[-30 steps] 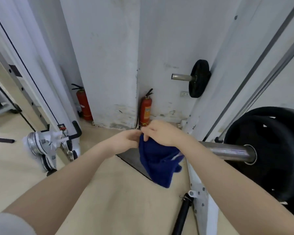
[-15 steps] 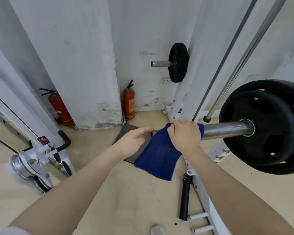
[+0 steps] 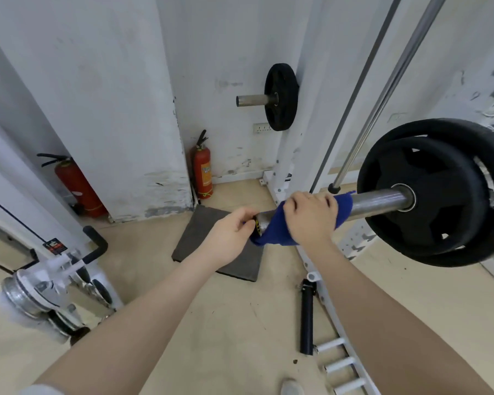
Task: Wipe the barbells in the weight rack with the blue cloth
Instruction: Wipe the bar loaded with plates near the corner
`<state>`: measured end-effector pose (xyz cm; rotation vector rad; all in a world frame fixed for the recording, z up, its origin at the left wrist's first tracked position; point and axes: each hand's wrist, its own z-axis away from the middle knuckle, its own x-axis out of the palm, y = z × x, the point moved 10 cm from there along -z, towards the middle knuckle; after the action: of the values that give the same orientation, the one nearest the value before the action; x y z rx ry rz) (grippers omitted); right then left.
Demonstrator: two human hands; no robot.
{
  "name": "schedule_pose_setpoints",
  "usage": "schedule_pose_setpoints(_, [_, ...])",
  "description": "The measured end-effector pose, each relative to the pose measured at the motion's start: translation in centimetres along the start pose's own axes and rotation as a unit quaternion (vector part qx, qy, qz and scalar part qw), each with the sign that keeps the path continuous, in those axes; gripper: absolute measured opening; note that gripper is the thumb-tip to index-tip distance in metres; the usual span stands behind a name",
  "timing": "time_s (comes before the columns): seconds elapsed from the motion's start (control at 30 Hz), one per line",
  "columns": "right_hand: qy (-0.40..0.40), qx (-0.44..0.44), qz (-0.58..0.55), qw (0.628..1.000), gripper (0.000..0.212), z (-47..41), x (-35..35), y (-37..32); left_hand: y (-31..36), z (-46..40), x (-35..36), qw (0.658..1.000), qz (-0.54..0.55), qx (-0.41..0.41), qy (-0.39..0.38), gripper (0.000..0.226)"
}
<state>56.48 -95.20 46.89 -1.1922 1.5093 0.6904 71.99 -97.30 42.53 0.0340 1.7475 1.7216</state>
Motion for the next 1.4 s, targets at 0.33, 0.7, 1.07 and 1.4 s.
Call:
schedule_pose_setpoints(0.33, [0.015,-0.054,-0.005,0.998,0.044,-1.3,-0.5,3.8,0.0,0.1,0.5,0.998,0.004,-0.049,0.037,0.026])
schedule_pose_setpoints(0.7, [-0.019,-0.199,0.006,0.98,0.045,-0.5,0.1,1.1,1.3,1.0,1.0,0.992,-0.08,-0.062,0.079,0.042])
schedule_pose_setpoints(1.07, [0.019,-0.239,-0.041,0.97,0.039,2.1,0.1,0.1,7.3,0.4,2.3,0.939,-0.304,-0.008,0.158,0.048])
schedule_pose_setpoints(1.4, [0.025,-0.055,-0.024,0.998,0.048,-2.7,-0.3,11.6,10.5,-1.5,9.0,0.908,-0.398,0.04,0.126,0.041])
